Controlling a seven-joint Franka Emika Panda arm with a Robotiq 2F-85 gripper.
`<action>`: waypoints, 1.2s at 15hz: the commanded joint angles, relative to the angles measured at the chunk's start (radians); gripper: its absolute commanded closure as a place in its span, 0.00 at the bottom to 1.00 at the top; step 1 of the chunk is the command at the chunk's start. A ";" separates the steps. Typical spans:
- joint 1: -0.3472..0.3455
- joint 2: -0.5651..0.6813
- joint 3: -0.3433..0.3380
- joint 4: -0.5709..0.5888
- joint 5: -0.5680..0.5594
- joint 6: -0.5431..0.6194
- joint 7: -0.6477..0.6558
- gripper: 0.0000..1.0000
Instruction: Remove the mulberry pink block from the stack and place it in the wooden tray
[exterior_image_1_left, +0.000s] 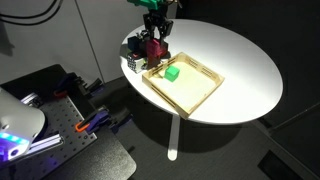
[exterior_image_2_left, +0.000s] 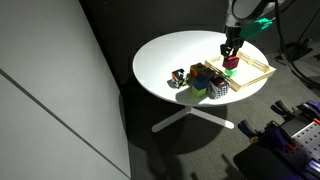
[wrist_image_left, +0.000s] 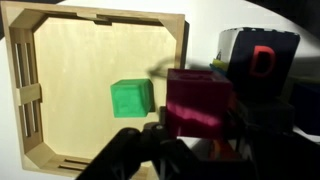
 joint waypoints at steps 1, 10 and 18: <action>-0.028 -0.056 -0.019 -0.054 0.000 -0.016 0.001 0.69; -0.062 -0.103 -0.028 -0.104 0.027 -0.004 -0.019 0.01; -0.059 -0.199 0.030 -0.120 0.155 -0.016 -0.104 0.00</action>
